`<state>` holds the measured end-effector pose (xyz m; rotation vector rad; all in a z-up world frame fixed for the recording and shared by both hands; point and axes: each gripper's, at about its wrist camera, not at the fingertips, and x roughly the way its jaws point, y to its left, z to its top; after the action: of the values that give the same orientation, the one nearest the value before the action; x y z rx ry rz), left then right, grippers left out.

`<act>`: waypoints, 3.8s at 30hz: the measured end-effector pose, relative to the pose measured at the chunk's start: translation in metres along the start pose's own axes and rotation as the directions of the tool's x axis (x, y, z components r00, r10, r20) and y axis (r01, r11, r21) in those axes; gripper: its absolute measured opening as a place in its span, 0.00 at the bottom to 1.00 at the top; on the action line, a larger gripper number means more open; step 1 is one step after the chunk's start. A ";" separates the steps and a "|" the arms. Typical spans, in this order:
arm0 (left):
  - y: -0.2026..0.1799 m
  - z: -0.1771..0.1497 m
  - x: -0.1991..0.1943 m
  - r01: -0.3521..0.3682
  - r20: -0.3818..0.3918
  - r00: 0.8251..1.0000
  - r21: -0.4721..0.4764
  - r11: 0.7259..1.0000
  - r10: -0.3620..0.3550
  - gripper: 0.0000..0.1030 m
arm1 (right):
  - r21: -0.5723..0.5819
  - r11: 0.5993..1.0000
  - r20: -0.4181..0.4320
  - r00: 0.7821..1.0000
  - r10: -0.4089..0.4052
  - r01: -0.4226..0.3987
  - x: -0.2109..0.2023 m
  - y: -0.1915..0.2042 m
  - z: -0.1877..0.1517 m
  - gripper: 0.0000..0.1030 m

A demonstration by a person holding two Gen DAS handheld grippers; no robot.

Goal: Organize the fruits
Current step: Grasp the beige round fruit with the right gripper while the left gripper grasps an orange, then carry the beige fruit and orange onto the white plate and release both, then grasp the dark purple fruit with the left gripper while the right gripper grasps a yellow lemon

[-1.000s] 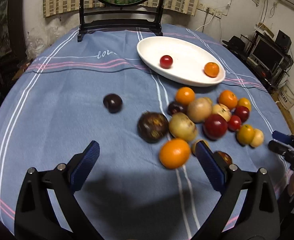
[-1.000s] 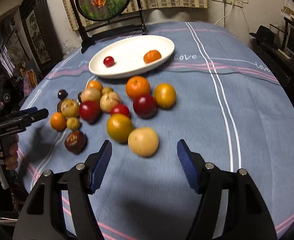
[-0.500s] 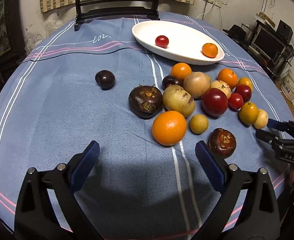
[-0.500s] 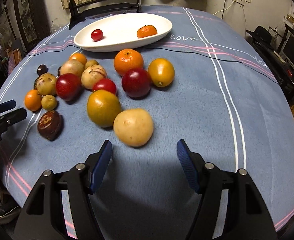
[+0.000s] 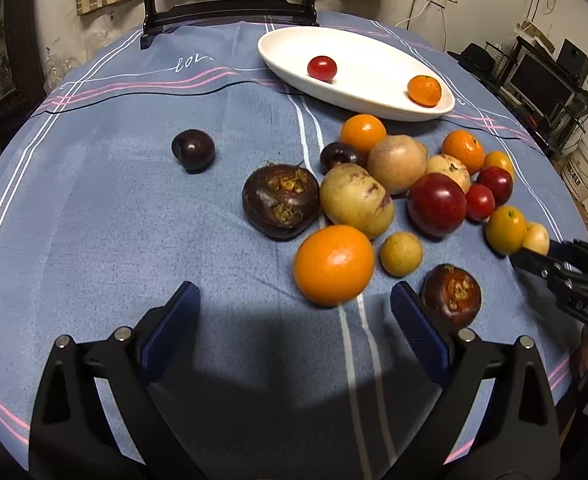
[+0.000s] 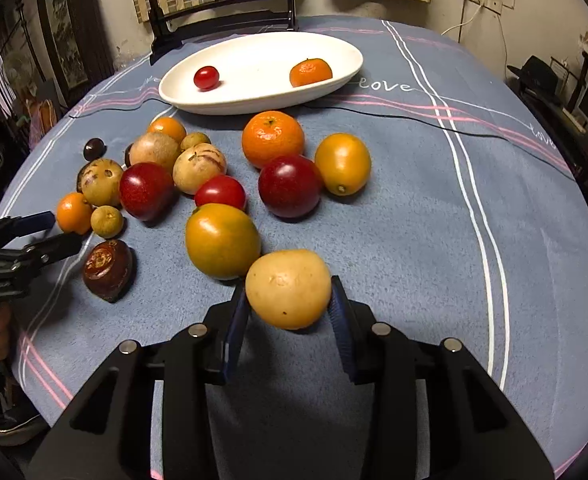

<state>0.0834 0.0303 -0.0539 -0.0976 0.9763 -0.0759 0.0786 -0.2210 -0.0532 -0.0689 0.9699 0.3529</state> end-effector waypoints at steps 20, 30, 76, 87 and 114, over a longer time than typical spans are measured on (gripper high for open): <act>-0.015 0.003 -0.009 0.018 0.017 1.000 0.067 0.998 -0.019 0.37 | 0.003 0.998 0.057 0.997 0.058 -0.058 -0.031 0.000 -0.012 0.39; -0.022 0.042 -0.066 0.027 0.187 0.981 0.123 0.992 -0.050 0.37 | -0.014 0.993 0.149 0.982 0.120 -0.119 -0.061 0.000 0.016 0.39; -0.020 0.144 0.005 -0.009 0.164 0.986 0.094 0.996 -0.006 0.78 | 0.053 0.993 0.137 0.986 0.098 -0.106 0.009 -0.017 0.117 0.65; 0.006 0.058 -0.030 -0.052 0.175 0.984 0.086 0.995 0.036 0.84 | 0.211 0.964 0.132 0.982 0.136 -0.161 -0.023 -0.045 0.024 0.65; 0.017 0.003 -0.025 -0.031 0.087 0.996 0.056 0.998 0.026 0.85 | 0.098 0.986 0.042 0.991 0.131 -0.134 -0.015 0.000 -0.008 0.65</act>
<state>0.0727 0.0497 -0.0338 -0.0341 0.8883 -0.0728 0.0640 -0.2268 -0.0452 0.0942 0.9581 0.4255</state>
